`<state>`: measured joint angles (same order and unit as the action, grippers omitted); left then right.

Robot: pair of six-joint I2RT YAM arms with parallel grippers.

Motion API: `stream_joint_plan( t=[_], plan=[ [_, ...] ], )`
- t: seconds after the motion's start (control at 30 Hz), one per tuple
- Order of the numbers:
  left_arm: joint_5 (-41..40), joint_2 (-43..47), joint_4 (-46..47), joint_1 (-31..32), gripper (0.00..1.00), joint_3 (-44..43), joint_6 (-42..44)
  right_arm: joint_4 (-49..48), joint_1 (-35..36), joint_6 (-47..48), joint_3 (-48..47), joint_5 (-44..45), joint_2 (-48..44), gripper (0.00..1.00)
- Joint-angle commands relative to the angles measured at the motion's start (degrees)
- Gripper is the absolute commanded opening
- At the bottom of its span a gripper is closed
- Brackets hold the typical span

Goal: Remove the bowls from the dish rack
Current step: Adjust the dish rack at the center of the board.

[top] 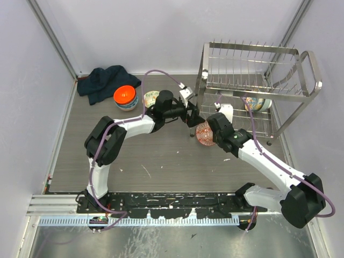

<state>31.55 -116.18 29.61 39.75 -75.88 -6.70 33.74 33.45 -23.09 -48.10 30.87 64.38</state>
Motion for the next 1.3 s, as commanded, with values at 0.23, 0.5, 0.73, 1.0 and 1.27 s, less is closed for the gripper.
stream_joint_plan(
  t=[0.23, 0.5, 0.73, 1.0, 1.27],
  plan=[
    [-12.86, 3.29, 3.66, -4.94, 0.98, 1.32, -0.06, 0.99, 1.93, 2.82, -1.08, -9.68, -2.35, 0.01],
    [-8.73, 7.13, 4.33, -4.94, 0.98, 4.29, -1.58, 0.17, 1.95, 3.95, 0.14, -12.00, -0.65, 0.01],
    [-4.94, 9.47, 3.21, -4.94, 0.98, 5.46, -4.17, -1.36, 1.95, 4.21, 1.60, -13.79, 0.14, 0.01],
    [-4.35, 12.77, 2.72, -4.87, 0.98, 9.44, -5.65, -2.93, 1.94, 4.27, 2.28, -14.71, 2.15, 0.01],
    [-6.00, 16.80, 2.23, -4.87, 0.99, 14.08, -7.88, -4.83, 1.98, 4.78, 3.86, -17.58, 2.77, 0.01]
  ],
)
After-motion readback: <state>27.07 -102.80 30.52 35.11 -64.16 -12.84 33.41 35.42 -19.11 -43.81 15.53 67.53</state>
